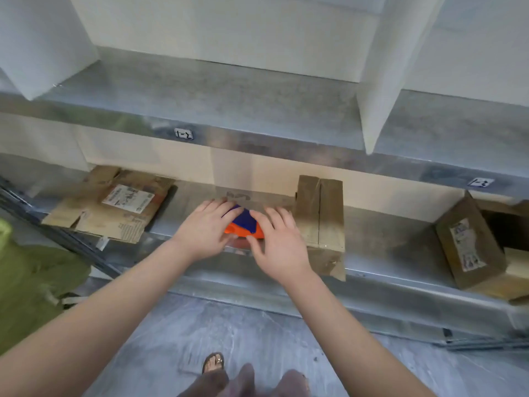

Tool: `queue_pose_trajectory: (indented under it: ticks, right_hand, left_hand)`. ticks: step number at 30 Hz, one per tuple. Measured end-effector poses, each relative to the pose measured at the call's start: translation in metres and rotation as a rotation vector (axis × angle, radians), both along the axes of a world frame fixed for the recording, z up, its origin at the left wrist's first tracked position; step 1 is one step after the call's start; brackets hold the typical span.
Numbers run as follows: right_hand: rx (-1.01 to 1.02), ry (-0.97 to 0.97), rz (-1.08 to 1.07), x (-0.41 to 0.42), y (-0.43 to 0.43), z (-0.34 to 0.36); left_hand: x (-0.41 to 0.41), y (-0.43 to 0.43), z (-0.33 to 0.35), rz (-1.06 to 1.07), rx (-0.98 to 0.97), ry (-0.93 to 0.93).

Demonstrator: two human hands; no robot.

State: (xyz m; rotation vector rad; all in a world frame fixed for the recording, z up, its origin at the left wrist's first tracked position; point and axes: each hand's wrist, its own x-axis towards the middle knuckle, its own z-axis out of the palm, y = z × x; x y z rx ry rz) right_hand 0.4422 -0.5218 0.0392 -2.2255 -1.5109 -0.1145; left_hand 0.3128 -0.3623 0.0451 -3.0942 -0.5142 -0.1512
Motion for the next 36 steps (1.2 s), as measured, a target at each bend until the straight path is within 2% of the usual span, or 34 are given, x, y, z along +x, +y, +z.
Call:
queue_pose_trajectory:
  ticks: [5, 11, 17, 24, 36]
  right_hand:
    - [-0.142, 0.133, -0.114, -0.026, 0.047, -0.030]
    - [-0.314, 0.282, -0.246, -0.023, 0.059, -0.058]
    - [-0.336, 0.552, -0.510, -0.021, 0.061, -0.079]
    - [-0.370, 0.512, -0.566, -0.011, 0.065, -0.090]
    - [-0.439, 0.488, -0.528, 0.002, 0.066, -0.097]
  left_hand:
    - [-0.012, 0.048, -0.018, -0.065, -0.069, 0.036]
    - [-0.001, 0.080, -0.035, -0.128, -0.132, 0.117]
    - [0.036, 0.090, -0.054, -0.172, -0.175, 0.166]
    - [0.058, 0.099, -0.061, -0.128, -0.460, 0.264]
    - [0.038, 0.105, -0.060, -0.158, -0.507, 0.140]
